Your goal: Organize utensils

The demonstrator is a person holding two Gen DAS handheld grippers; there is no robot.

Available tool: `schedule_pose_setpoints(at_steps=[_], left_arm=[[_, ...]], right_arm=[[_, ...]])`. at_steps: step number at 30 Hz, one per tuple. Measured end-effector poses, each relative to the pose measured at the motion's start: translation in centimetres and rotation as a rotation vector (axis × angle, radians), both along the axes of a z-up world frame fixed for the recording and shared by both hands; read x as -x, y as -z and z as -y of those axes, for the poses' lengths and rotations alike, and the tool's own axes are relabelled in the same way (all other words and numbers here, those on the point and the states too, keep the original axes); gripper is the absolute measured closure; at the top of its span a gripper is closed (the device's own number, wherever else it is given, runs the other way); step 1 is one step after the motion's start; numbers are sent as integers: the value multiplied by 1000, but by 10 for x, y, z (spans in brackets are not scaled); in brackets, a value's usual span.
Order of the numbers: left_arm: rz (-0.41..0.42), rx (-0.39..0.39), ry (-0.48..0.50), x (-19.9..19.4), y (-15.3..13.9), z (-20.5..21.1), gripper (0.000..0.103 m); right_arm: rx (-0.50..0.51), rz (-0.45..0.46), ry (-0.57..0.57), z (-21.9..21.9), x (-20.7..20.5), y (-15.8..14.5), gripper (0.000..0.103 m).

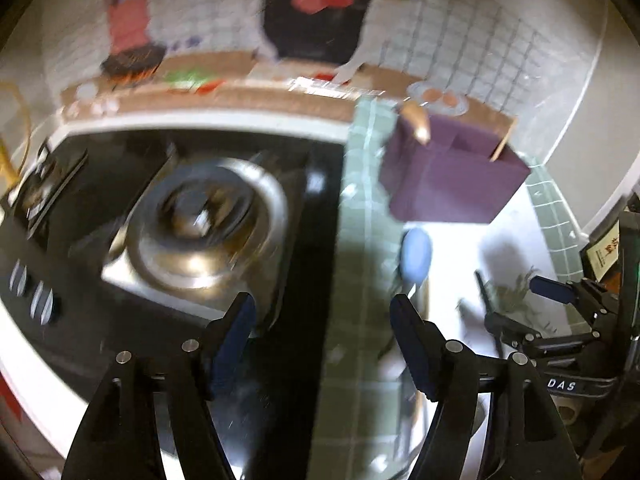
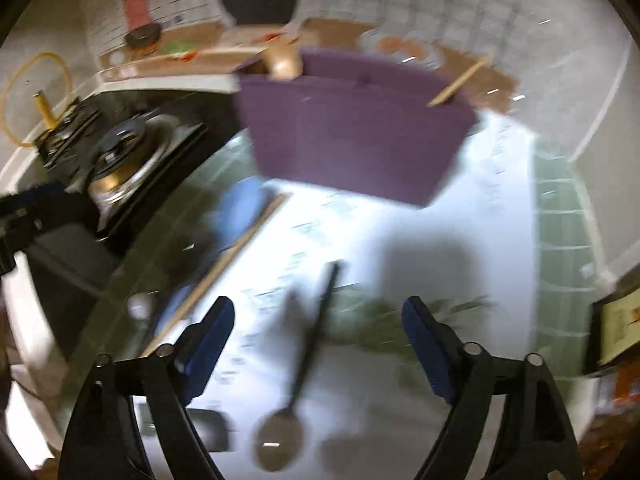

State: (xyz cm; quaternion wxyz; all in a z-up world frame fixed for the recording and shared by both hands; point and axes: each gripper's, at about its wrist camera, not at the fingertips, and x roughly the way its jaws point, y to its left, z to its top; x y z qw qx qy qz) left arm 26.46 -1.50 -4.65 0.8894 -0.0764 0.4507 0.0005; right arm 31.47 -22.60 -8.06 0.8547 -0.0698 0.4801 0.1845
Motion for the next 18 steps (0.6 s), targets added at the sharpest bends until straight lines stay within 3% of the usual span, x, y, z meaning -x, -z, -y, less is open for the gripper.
schedule_pose_setpoints(at_steps=[1,4,5,8,15,17,18], left_arm=[[-13,6,-14,6,4,-5,33],[-35,33,-47,21,14,-16,33],[-42,43,-55,23,15,-19,33],[-58,72,-74,30,21,-25,33],[-69,84,-26,32,23,-15,32],[-74,82,5,31,23,-9,32],[-74,82,20,30,23,-5,32]], right_arm=[[-15,-1,4,-4,0,2,22],[-67,-71,6,-16,-10,14,63],[-76,-94,-1,-19,-12,18,71],[-76,-121,2,-34,-17,29,73],[-20,-69,-23,-61,-25,33,73],[13,-65,-44,-64,-22,34,86],[19,-67,-55,-63,-19,34,87]])
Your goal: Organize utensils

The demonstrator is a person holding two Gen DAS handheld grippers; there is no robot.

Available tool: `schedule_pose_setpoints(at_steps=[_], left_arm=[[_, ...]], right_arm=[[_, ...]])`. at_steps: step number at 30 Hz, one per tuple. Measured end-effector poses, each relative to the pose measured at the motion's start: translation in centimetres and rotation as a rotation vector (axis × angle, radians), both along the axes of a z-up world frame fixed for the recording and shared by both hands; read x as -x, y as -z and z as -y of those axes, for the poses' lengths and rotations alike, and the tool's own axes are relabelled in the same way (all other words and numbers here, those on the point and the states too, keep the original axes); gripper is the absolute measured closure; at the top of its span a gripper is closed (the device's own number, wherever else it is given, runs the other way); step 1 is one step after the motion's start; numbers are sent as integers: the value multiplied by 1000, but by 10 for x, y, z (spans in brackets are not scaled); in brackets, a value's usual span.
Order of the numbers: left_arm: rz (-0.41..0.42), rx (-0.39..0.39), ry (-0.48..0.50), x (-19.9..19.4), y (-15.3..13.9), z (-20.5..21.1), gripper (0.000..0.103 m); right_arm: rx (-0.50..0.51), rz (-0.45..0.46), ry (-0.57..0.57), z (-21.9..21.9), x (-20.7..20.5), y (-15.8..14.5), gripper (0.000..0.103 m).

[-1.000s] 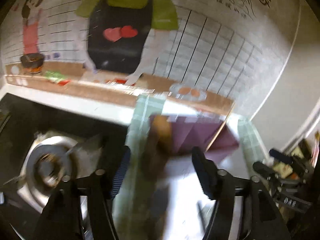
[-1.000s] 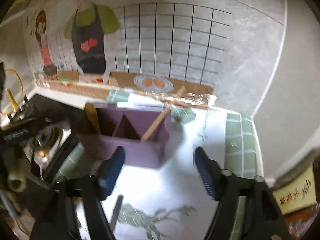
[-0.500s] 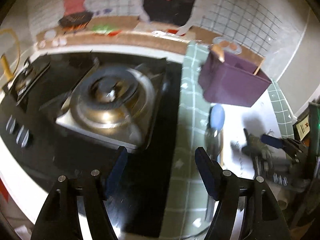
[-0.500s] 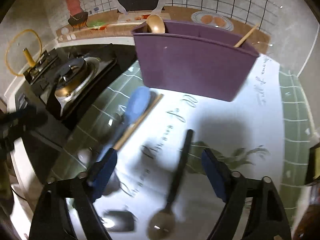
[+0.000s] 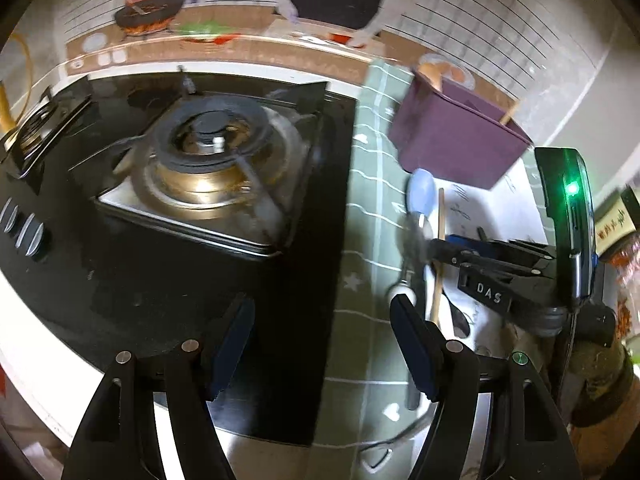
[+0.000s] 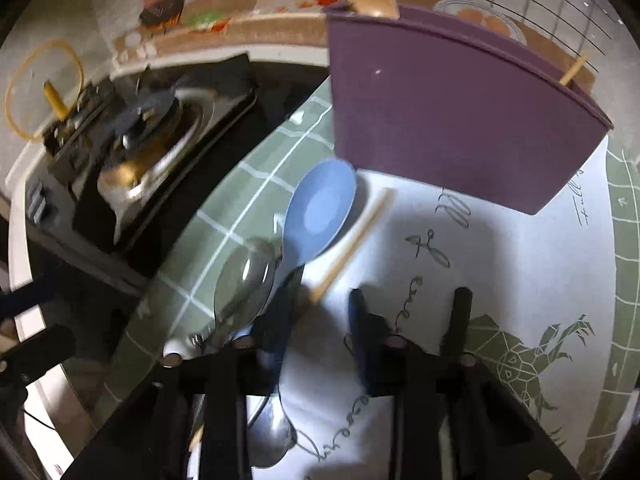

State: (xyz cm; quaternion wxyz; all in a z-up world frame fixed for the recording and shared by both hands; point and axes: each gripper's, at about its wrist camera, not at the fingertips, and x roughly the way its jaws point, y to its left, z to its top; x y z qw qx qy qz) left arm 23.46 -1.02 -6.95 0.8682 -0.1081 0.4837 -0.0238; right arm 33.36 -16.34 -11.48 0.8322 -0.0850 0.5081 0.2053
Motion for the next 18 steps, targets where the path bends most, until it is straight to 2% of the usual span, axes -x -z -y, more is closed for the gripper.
schedule_pose_setpoints(at_steps=[6,12,18], left_arm=[[1,-8,98,-11,1,28,32],[11,36,233,-36,10,60,32],[-72,-23,226,-82,33,77,34]], right_arm=[[19,-6,5,34,15,-2,92],[5,-6,72,82,22,-3,95],[-62,-14,125,115,24,-5,96]])
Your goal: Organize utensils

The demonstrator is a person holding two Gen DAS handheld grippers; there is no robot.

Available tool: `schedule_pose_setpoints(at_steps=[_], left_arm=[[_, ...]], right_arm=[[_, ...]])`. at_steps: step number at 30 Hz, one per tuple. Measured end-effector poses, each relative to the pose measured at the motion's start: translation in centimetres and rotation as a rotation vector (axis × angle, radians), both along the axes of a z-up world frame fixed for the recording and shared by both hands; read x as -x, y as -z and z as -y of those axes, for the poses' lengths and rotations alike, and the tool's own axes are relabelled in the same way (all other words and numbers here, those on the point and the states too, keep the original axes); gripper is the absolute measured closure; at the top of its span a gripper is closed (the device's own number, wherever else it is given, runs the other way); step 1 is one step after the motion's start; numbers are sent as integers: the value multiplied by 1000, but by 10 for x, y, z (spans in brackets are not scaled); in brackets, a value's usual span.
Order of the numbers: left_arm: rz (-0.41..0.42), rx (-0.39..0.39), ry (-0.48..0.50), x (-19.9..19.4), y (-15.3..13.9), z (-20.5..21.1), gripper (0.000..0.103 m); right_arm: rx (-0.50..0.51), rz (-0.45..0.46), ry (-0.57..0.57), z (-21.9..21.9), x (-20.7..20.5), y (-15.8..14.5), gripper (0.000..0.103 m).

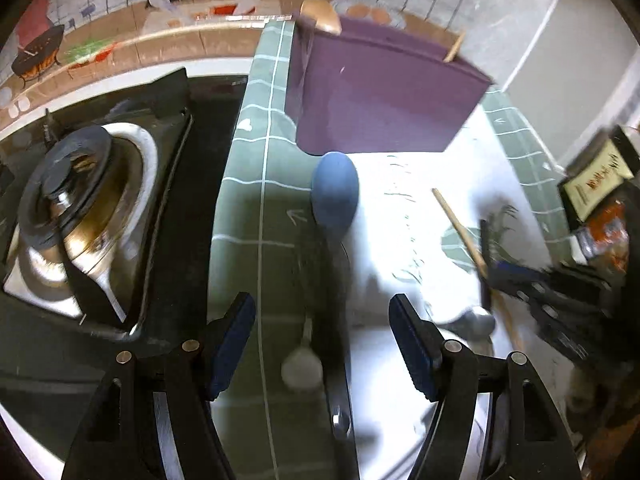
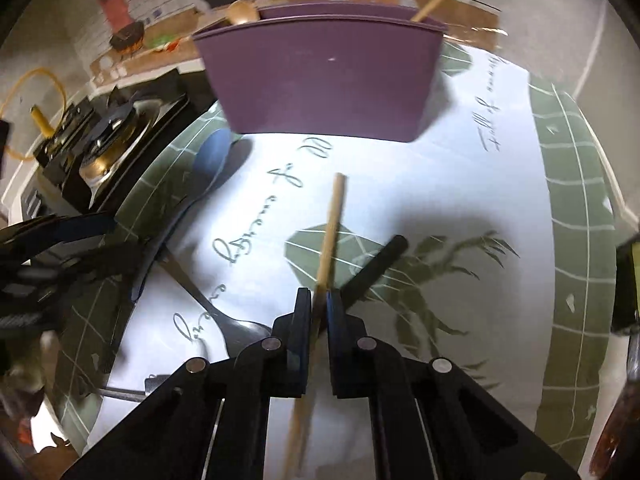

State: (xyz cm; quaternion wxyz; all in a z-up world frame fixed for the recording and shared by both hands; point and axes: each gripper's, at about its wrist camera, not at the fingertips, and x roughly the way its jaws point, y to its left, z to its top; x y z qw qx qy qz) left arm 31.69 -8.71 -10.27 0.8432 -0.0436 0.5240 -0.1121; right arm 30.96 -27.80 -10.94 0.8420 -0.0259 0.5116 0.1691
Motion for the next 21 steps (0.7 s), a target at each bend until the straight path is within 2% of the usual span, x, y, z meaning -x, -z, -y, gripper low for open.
schedule_pose_setpoints(at_steps=[3,6,10,16,18,20,21], left_arm=[[-10,-56,-22,-14,6,6,43],[-6,-77,-41,-20,9,10,49],[19,-92,-36,-18,10,14,69],[62,0,-41,4,-7,4,69],[89,25,-40,15,-18,1,69],[124,46,-39,26,-30,-2,69],[137,52,-39,30,-36,-2,69]], right_arm=[[-66,1,6,12,5,-6,94],[-101,16,27,24,10,-13,92],[-98,16,43,30,10,-15,90],[-3,51,43,13,-5,-8,90],[38,74,55,9,-15,-5,87],[54,81,63,8,-25,-2,75],[72,89,76,8,-32,0,74]])
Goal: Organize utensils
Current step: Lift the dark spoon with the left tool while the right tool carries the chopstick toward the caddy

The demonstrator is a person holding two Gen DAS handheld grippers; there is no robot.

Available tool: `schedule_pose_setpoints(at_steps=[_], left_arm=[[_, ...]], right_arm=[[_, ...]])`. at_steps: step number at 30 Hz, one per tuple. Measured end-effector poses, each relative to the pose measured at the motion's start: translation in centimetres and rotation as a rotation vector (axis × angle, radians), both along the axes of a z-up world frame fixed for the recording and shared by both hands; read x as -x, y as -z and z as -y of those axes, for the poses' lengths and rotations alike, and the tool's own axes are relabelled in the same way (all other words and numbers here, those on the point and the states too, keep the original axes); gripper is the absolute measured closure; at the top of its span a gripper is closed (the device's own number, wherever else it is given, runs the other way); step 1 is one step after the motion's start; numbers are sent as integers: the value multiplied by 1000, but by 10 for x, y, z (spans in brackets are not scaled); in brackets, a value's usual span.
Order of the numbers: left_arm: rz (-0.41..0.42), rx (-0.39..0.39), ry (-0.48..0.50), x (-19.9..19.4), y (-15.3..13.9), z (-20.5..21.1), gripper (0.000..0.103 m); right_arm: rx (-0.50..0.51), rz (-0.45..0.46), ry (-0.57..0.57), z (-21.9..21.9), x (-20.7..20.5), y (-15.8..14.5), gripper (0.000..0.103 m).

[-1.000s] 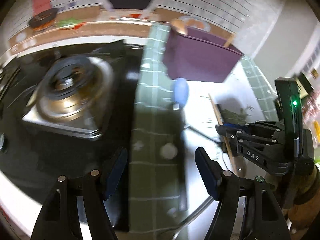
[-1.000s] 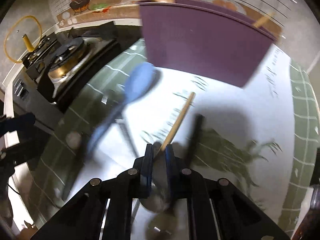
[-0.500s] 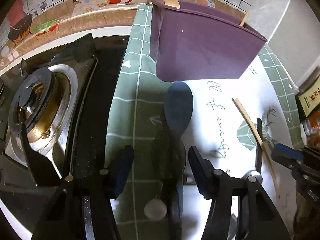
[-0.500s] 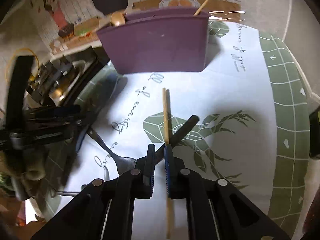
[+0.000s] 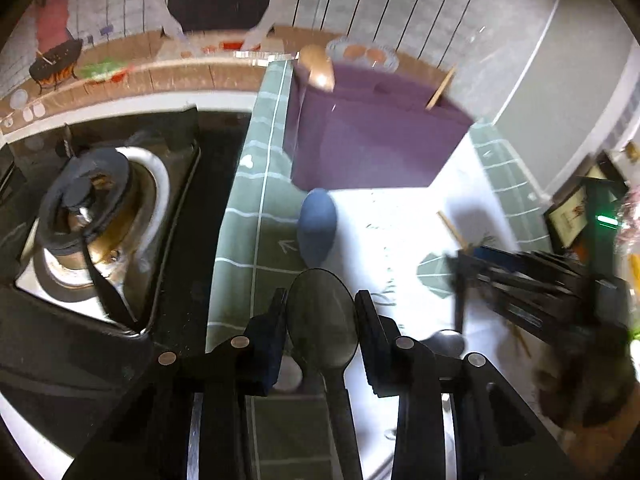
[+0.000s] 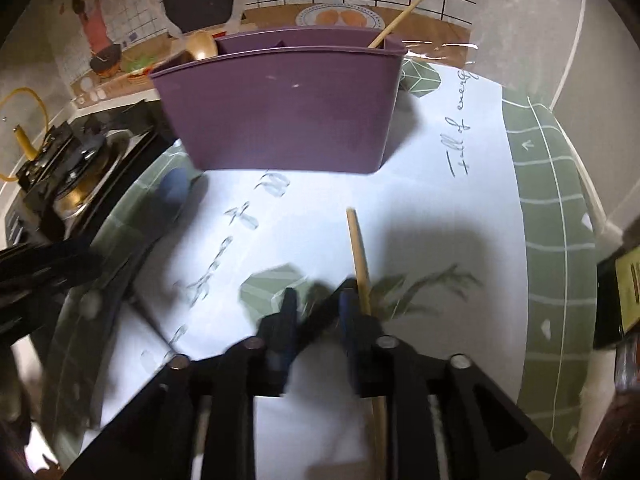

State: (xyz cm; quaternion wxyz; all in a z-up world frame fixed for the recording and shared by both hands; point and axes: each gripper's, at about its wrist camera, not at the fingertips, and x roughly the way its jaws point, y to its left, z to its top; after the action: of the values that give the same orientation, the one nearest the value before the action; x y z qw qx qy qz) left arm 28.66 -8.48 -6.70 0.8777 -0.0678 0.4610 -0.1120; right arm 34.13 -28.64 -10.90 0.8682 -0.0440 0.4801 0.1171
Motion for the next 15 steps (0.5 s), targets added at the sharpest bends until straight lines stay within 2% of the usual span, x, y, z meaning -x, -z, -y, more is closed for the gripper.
schedule_pose_setpoints(at_steps=[4,8,10,15], left_arm=[[36,19,8,16,-17,-1,69],[63,16,19,24,-28,1,69],[69,19,22,25,-30,1,69],[87,36,32,27,-36,0,69]], right_arm=[[8,-29,-2,2,-16,8,74],[10,-57,-21,3,-16,11,91],[-43,-72,-23,8,-12,4,102],[-135,-11,-25,18,11,-32,102]])
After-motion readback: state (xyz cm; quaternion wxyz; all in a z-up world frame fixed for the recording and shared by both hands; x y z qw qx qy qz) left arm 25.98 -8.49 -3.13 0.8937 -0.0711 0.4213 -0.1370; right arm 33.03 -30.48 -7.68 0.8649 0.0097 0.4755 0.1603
